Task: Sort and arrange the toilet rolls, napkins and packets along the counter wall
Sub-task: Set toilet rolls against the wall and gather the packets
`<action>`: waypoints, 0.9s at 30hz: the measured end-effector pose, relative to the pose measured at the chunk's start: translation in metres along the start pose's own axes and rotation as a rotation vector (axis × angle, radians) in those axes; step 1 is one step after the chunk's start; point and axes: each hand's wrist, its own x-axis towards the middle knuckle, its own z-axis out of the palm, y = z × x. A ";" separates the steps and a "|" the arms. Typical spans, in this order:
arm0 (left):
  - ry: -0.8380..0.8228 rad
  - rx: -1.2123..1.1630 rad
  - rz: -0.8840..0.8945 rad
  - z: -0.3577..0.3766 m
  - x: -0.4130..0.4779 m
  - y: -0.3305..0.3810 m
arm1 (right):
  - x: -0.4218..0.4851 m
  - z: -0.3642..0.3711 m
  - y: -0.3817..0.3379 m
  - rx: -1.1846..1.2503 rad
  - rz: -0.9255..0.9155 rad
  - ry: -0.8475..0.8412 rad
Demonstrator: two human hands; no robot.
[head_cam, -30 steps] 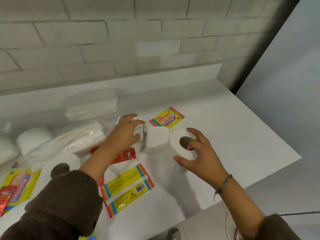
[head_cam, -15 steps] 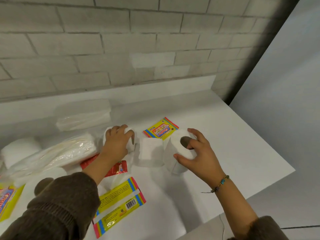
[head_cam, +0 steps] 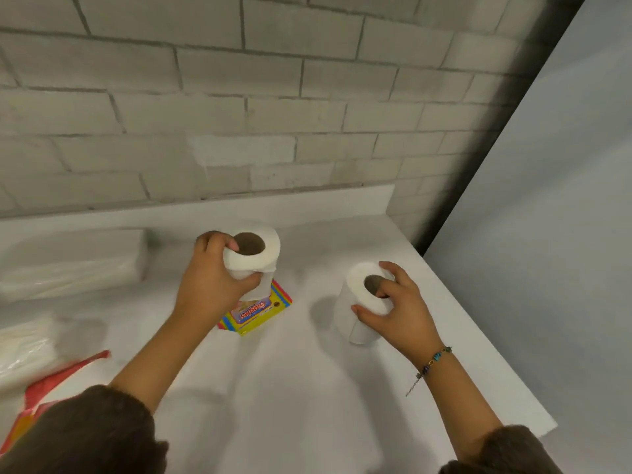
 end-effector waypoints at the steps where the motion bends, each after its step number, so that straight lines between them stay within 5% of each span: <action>1: 0.007 -0.004 -0.006 0.018 0.002 0.011 | 0.013 -0.010 0.018 -0.011 -0.011 0.005; 10: 0.066 0.039 -0.136 0.145 0.003 0.086 | 0.160 -0.065 0.153 -0.097 -0.108 -0.001; 27: 0.131 0.181 -0.264 0.185 0.002 0.098 | 0.274 0.015 0.206 -0.055 -0.076 -0.189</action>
